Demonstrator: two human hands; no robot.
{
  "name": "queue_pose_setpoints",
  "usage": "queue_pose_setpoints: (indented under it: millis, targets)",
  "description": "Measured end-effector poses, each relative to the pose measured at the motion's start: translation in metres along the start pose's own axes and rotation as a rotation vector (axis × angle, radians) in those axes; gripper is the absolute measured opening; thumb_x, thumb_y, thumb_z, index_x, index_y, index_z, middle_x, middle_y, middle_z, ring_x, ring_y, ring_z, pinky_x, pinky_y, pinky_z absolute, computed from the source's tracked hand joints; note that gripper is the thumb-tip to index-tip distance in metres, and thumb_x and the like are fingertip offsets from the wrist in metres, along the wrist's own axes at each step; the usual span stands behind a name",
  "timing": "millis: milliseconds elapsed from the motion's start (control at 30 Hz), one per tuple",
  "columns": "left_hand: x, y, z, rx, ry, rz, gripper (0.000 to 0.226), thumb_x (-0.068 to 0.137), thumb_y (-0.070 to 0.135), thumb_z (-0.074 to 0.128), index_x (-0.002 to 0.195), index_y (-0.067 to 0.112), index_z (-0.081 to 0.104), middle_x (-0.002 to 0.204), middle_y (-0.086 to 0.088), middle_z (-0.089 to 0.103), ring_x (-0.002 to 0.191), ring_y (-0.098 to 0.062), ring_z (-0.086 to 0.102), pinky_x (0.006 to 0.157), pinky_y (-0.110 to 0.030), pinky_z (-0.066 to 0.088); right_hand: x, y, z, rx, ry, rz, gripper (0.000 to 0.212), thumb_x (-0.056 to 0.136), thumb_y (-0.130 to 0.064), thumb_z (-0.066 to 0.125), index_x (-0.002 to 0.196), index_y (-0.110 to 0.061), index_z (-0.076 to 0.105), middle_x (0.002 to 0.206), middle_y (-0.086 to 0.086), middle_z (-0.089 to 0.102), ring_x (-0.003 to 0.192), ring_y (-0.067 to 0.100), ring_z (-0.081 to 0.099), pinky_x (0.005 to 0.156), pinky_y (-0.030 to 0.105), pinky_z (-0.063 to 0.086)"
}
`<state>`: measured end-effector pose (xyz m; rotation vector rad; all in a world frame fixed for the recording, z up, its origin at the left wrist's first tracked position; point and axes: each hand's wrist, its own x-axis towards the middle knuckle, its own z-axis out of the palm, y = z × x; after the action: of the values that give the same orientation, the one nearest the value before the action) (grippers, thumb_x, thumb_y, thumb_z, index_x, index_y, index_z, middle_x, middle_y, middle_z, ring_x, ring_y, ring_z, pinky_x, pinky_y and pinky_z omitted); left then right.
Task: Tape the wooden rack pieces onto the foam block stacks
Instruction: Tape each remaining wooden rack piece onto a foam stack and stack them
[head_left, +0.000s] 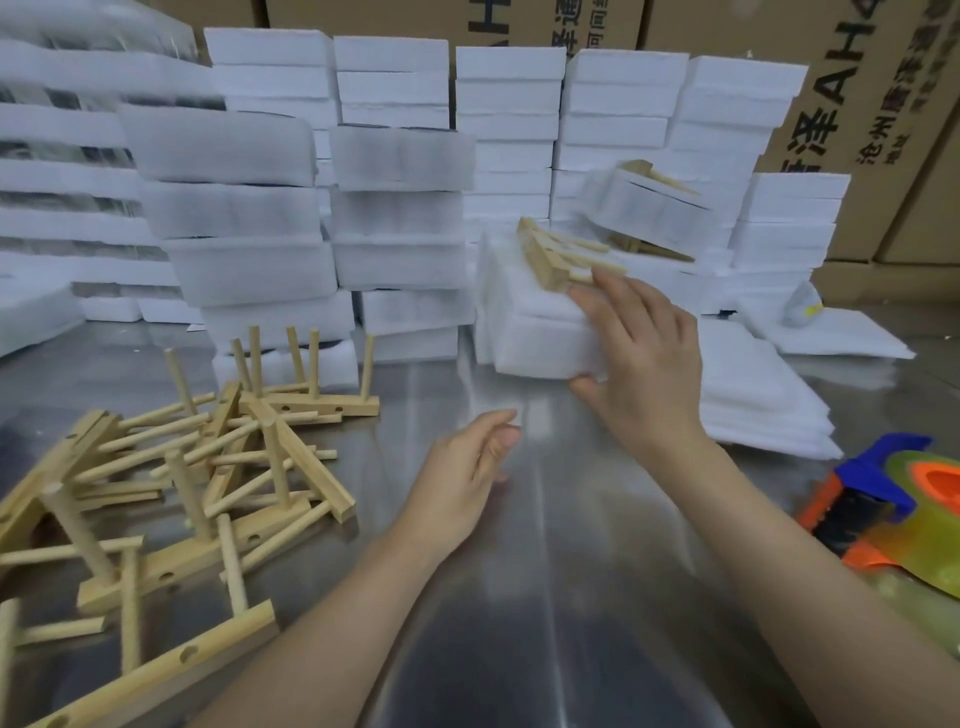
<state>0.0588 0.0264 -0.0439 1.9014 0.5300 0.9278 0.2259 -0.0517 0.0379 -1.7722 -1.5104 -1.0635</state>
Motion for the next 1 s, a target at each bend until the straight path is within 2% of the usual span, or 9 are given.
queue_pose_setpoints:
  millis: [67, 200, 333, 400, 500, 700, 833, 933, 1000]
  targets:
    - [0.001, -0.002, 0.001, -0.018, 0.004, 0.017, 0.046, 0.085, 0.050, 0.043, 0.119, 0.025, 0.060, 0.111, -0.002, 0.067, 0.101, -0.007, 0.064, 0.076, -0.023, 0.058, 0.013, 0.003, 0.010, -0.003, -0.054, 0.013, 0.078, 0.051, -0.009, 0.078, 0.127, -0.012, 0.060, 0.140, 0.011, 0.052, 0.124, 0.034, 0.051, 0.093, 0.043, 0.036]
    - [0.003, -0.002, 0.002, -0.023, 0.009, 0.020, 0.024, 0.085, 0.049, 0.041, 0.094, 0.038, 0.060, 0.094, 0.008, 0.066, 0.091, 0.000, 0.063, 0.070, -0.019, 0.057, 0.039, 0.009, 0.028, -0.014, -0.107, 0.004, 0.077, 0.053, -0.006, 0.076, 0.128, -0.013, 0.059, 0.142, 0.006, 0.051, 0.128, 0.030, 0.048, 0.095, 0.045, 0.036]
    - [0.004, -0.011, 0.002, 0.009, 0.002, 0.049, 0.051, 0.084, 0.056, 0.039, 0.091, 0.015, 0.067, 0.089, -0.004, 0.067, 0.083, -0.006, 0.064, 0.068, -0.018, 0.057, 0.061, 0.014, 0.051, -0.038, -0.124, 0.001, 0.074, 0.058, -0.004, 0.071, 0.129, -0.015, 0.056, 0.144, 0.003, 0.048, 0.132, 0.026, 0.044, 0.099, 0.042, 0.031]
    - [0.006, -0.013, 0.002, 0.018, 0.005, 0.056, 0.046, 0.085, 0.057, 0.038, 0.087, 0.022, 0.067, 0.088, -0.006, 0.067, 0.081, -0.006, 0.064, 0.069, -0.021, 0.057, 0.072, 0.019, 0.064, -0.037, -0.146, 0.018, 0.073, 0.061, -0.003, 0.068, 0.131, -0.016, 0.054, 0.146, 0.001, 0.046, 0.134, 0.024, 0.041, 0.101, 0.040, 0.028]
    - [0.006, -0.014, 0.003, 0.025, 0.015, 0.052, 0.027, 0.087, 0.055, 0.038, 0.081, 0.041, 0.060, 0.084, 0.002, 0.067, 0.080, -0.001, 0.064, 0.069, -0.021, 0.057, 0.088, 0.027, 0.084, -0.030, -0.201, 0.054, 0.070, 0.065, -0.003, 0.065, 0.132, -0.016, 0.052, 0.146, -0.001, 0.043, 0.135, 0.020, 0.038, 0.100, 0.035, 0.025]
    - [0.007, -0.019, 0.003, -0.003, 0.040, 0.044, 0.034, 0.089, 0.055, 0.037, 0.078, 0.035, 0.063, 0.083, 0.014, 0.067, 0.078, 0.000, 0.066, 0.065, -0.014, 0.052, 0.099, 0.026, 0.122, -0.122, -0.390, 0.095, 0.061, 0.073, -0.002, 0.071, 0.128, -0.012, 0.045, 0.141, 0.004, 0.038, 0.124, 0.023, 0.043, 0.093, 0.035, 0.033]
    - [0.008, -0.021, 0.005, 0.020, 0.071, 0.053, 0.043, 0.088, 0.061, 0.034, 0.074, 0.033, 0.062, 0.081, 0.017, 0.067, 0.074, 0.000, 0.066, 0.065, -0.016, 0.054, 0.107, 0.025, 0.133, -0.154, -0.464, 0.111, 0.070, 0.071, -0.006, 0.080, 0.129, -0.007, 0.041, 0.136, 0.008, 0.040, 0.116, 0.026, 0.049, 0.083, 0.033, 0.037]
    - [0.009, -0.023, 0.007, 0.025, 0.072, 0.046, 0.042, 0.091, 0.058, 0.037, 0.072, 0.031, 0.062, 0.080, 0.016, 0.068, 0.073, 0.000, 0.066, 0.064, -0.016, 0.054, 0.115, 0.027, 0.141, -0.187, -0.509, 0.129, 0.074, 0.069, -0.003, 0.080, 0.130, -0.006, 0.037, 0.135, 0.011, 0.040, 0.120, 0.029, 0.047, 0.098, 0.040, 0.038]
    - [0.008, -0.023, 0.007, 0.044, 0.071, 0.044, 0.048, 0.090, 0.062, 0.035, 0.073, 0.026, 0.062, 0.082, 0.013, 0.068, 0.071, 0.000, 0.066, 0.065, -0.020, 0.056, 0.118, 0.028, 0.147, -0.200, -0.536, 0.164, 0.077, 0.070, 0.002, 0.077, 0.134, -0.005, 0.034, 0.139, 0.012, 0.036, 0.128, 0.030, 0.041, 0.109, 0.048, 0.029]
